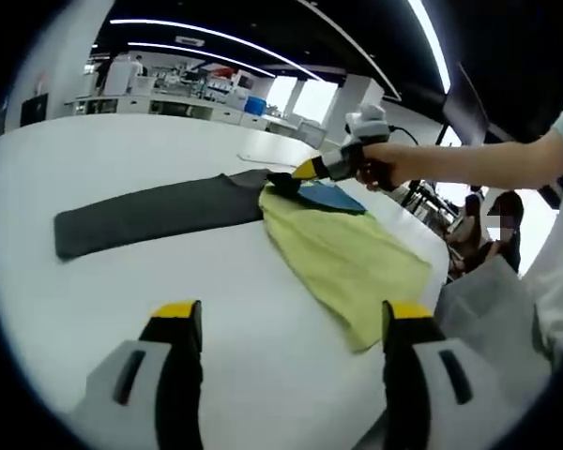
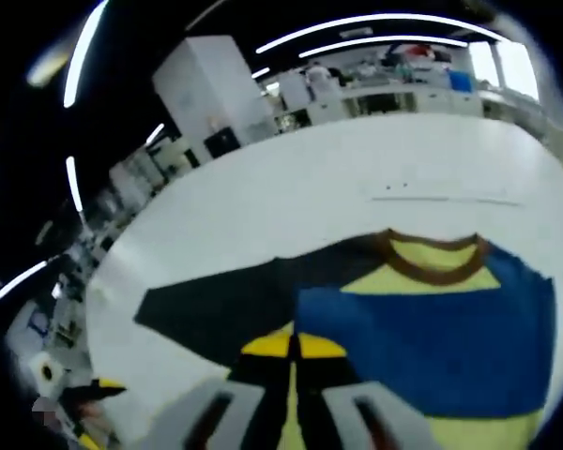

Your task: Fold the garment on the visible template until the final outline fits inside the template.

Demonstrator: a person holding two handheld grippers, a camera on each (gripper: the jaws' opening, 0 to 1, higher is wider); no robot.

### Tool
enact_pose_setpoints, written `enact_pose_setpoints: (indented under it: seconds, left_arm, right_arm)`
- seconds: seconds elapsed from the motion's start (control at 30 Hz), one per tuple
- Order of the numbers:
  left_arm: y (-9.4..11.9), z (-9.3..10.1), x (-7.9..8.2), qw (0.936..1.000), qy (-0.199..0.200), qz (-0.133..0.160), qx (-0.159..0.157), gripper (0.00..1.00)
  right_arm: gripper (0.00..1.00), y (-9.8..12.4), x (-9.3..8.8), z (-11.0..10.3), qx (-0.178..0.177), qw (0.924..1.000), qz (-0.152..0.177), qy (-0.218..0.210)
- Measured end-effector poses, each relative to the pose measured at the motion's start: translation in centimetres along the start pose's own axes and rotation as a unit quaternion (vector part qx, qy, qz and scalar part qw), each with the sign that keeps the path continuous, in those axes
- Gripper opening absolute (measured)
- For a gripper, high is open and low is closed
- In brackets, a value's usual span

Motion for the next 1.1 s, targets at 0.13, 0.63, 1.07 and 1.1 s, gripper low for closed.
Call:
enact_pose_setpoints:
  seconds: [0.13, 0.63, 1.07, 1.1]
  left_arm:
    - [-0.1, -0.2, 0.0, 1.0, 0.006, 0.004, 0.002, 0.76]
    - [-0.3, -0.8, -0.1, 0.9999, 0.012, 0.006, 0.009, 0.76]
    - [-0.9, -0.8, 1.0, 0.9998, 0.012, 0.013, 0.001, 0.76]
    - [-1.0, -0.8, 1.0, 0.9999, 0.011, 0.013, -0.001, 0.76]
  right_arm:
    - [0.0, -0.7, -0.9, -0.6, 0.003, 0.9998, -0.014, 0.015]
    - [0.0, -2.7, -2.6, -0.8, 0.006, 0.9983, -0.047, 0.035]
    - [0.29, -0.3, -3.3, -0.6, 0.054, 0.9947, 0.02, 0.085]
    - [0.33, 0.0, -3.2, -0.6, 0.067, 0.9931, 0.03, 0.092]
Point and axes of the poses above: the point that each gripper's makers call its tool centre point, and the gripper's own axes: y roughly backward along the fingers, z roughly to its right, x roughly out of its top, the point moved 6 cm from there along y, roughly backward along the fingers, and after that the axes turned 15 degrees about -x, right-handed, at the moved point
